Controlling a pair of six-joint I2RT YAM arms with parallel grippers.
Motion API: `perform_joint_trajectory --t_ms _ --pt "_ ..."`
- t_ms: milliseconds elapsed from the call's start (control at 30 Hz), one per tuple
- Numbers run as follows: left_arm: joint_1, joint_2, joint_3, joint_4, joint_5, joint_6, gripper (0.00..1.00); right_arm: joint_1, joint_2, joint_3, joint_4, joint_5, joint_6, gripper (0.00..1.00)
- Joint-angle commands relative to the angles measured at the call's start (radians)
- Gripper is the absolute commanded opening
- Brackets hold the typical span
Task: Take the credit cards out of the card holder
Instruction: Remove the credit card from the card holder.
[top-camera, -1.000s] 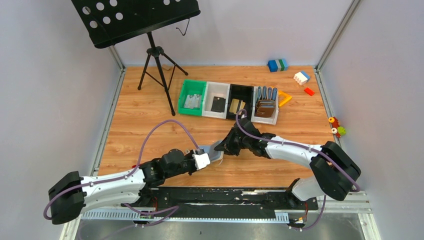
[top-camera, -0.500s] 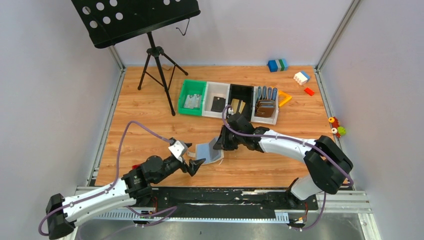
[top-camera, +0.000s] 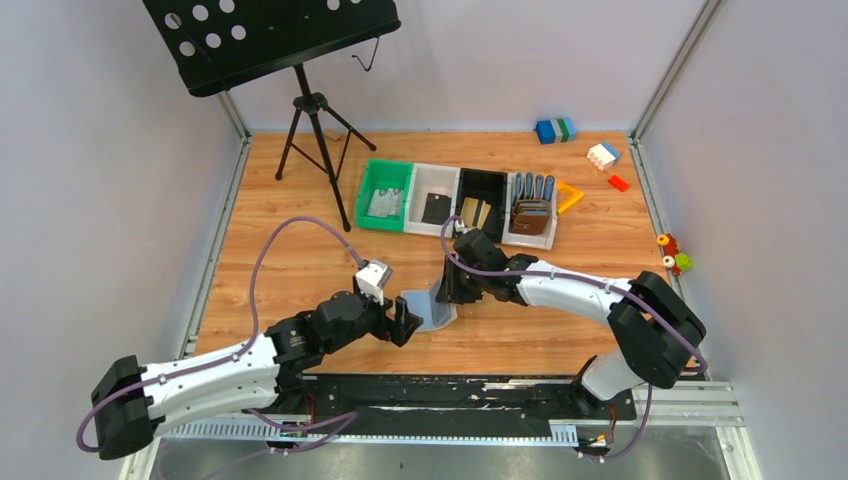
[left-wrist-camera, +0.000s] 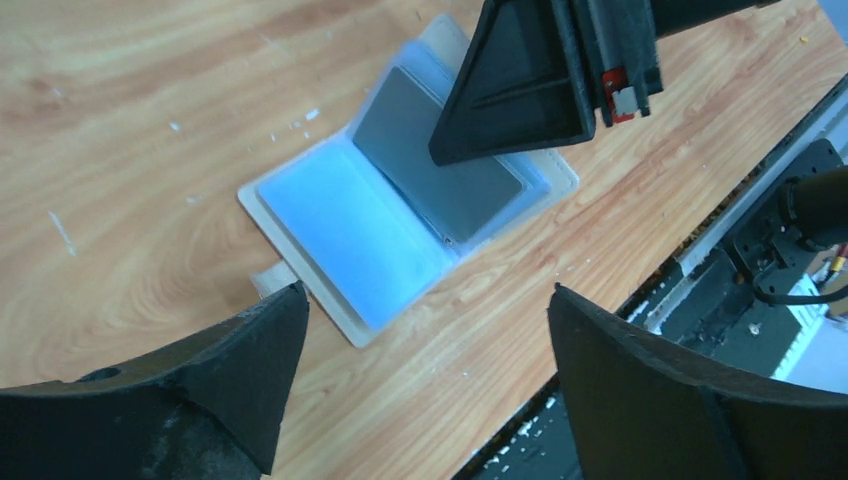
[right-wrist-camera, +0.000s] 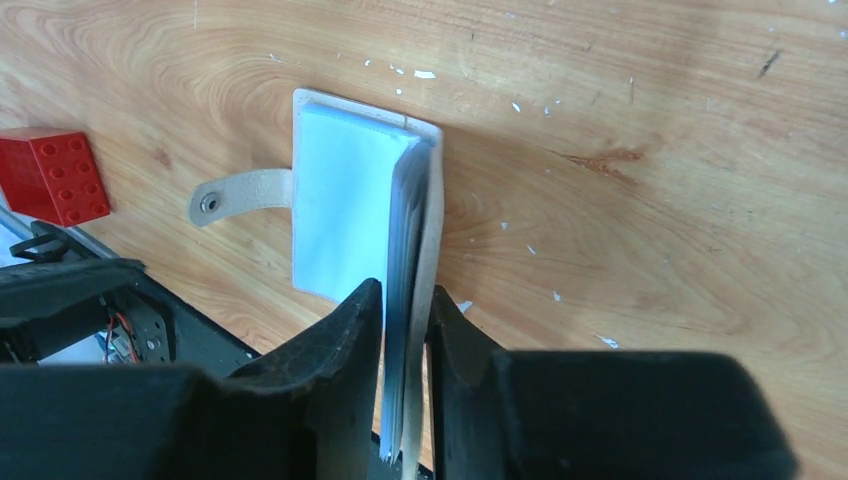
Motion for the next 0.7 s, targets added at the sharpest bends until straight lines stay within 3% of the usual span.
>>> perform_joint_trajectory --t_ms 0,167,300,400,533,667 --pt "0.058 0.067 0.035 0.012 0.108 -0.152 0.90 0.008 -0.018 0.015 0.002 0.042 -0.024 0.28" --pt "0.087 0.174 0.050 0.057 0.164 -0.186 0.64 0.007 -0.040 -0.020 0.032 0.029 -0.020 0.33" --pt "0.088 0.259 0.089 0.059 0.161 -0.171 0.34 0.007 -0.037 -0.028 0.041 0.012 -0.011 0.34" --pt "0.089 0.309 0.128 0.037 0.149 -0.155 0.14 0.008 -0.053 -0.043 0.056 0.003 0.001 0.45" --pt "0.108 0.355 0.153 0.024 0.152 -0.151 0.00 0.008 -0.084 -0.061 0.055 0.008 0.013 0.51" --pt "0.165 0.402 0.155 0.046 0.200 -0.160 0.00 0.008 -0.119 -0.081 0.062 0.011 0.029 0.49"
